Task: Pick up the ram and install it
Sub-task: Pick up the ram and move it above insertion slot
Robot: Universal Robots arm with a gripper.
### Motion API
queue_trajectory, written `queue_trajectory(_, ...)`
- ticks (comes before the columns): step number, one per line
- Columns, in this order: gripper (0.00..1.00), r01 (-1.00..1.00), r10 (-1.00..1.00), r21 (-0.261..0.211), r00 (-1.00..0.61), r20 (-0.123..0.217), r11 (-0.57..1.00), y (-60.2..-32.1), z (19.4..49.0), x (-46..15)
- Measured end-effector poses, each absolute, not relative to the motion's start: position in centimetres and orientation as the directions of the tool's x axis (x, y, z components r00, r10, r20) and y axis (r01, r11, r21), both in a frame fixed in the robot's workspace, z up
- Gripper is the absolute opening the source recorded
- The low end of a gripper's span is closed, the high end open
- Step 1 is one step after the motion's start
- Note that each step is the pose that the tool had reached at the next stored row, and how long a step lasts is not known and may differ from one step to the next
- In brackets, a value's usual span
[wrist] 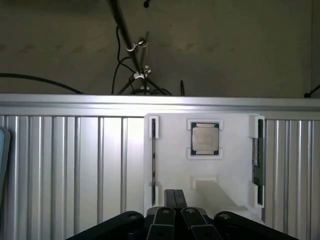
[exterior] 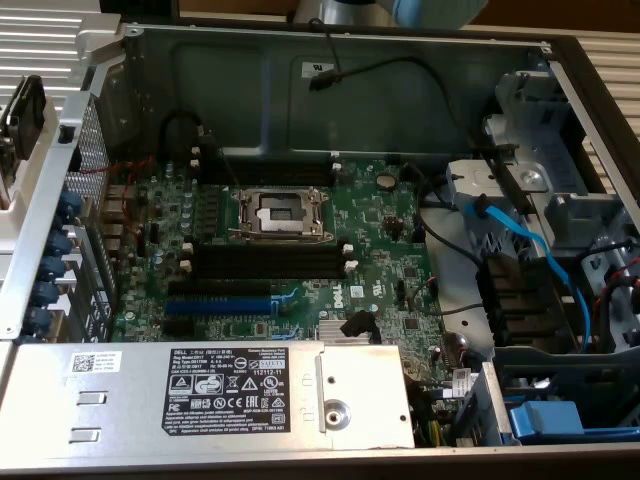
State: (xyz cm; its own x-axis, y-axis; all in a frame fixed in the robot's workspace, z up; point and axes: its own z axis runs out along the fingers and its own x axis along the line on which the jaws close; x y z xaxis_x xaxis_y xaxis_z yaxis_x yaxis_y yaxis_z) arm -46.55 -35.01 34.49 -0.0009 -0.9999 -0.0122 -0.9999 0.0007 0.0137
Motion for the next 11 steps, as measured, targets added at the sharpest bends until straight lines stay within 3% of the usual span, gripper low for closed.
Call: queue_trajectory(11, 0.1, -1.0, -1.0, 0.014, 0.001, -0.012, -0.002, -35.4, 32.5, -46.2)
